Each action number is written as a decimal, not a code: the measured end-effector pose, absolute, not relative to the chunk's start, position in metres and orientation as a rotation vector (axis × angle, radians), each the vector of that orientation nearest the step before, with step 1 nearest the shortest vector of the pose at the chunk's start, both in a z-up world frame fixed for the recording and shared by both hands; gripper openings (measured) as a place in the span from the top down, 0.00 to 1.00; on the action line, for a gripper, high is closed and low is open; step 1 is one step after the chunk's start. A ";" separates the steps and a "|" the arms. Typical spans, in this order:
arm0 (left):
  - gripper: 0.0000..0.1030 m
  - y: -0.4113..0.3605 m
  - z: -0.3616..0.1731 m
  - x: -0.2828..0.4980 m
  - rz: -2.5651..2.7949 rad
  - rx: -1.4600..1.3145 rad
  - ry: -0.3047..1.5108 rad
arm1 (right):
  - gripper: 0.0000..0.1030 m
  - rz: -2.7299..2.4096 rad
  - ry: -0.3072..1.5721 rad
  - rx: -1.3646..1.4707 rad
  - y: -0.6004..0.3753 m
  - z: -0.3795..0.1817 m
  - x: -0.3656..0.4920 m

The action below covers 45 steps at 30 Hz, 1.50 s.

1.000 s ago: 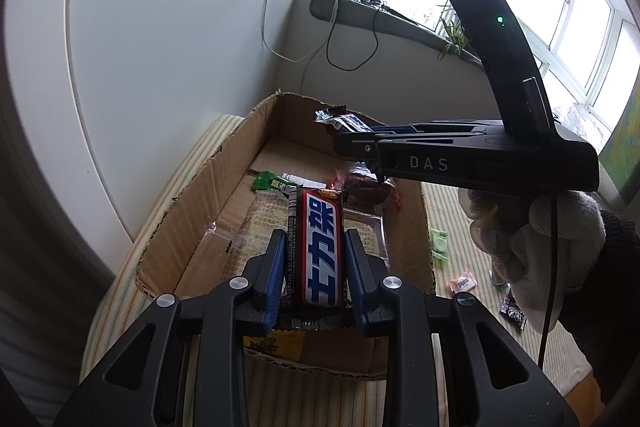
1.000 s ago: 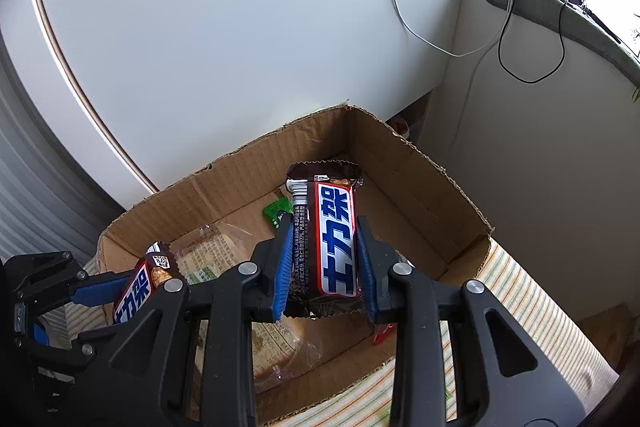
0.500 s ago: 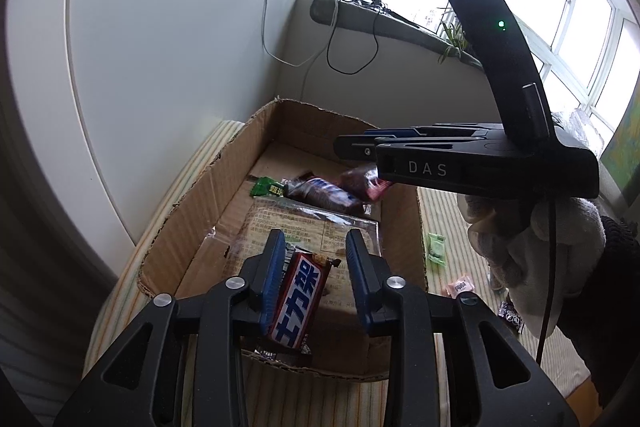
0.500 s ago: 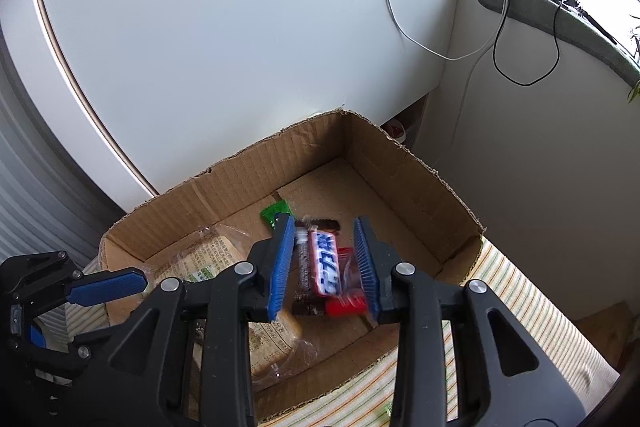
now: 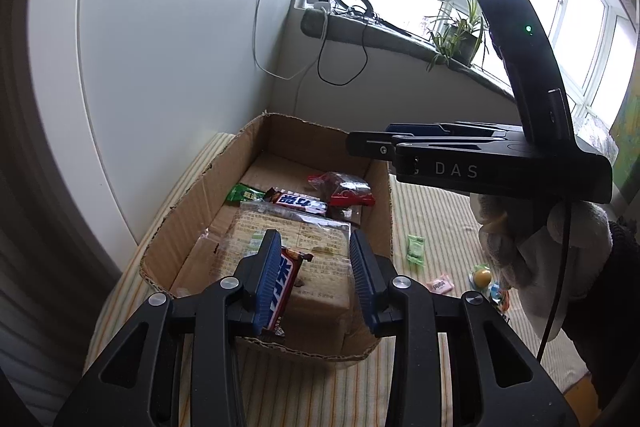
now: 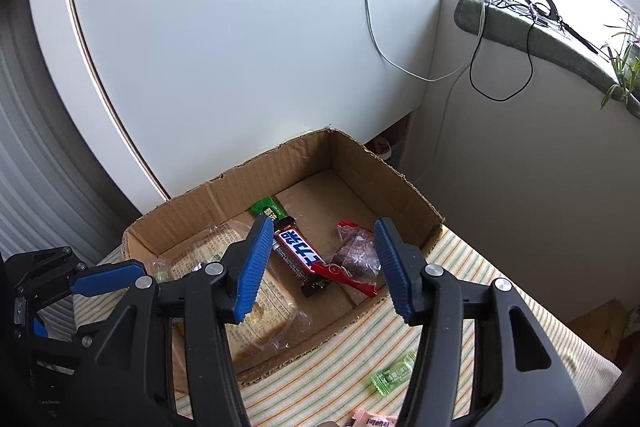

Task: Organize snacks
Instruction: 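Withdraw the right tool from the box back over the snacks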

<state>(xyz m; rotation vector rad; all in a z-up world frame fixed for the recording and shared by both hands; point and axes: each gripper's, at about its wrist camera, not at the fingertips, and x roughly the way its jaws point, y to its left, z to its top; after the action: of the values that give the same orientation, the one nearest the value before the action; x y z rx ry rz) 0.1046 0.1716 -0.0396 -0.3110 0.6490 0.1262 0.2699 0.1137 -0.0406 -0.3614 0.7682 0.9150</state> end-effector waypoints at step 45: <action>0.67 0.039 -0.080 0.145 -0.123 -0.245 0.813 | 0.46 0.666 0.922 -0.194 -0.134 -0.119 0.216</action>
<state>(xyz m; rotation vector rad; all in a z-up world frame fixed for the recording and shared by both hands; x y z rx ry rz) 0.1449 0.0391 -0.0798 -0.2449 0.8132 -0.1235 0.2158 -0.1337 -0.1190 -0.1945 0.9216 0.6660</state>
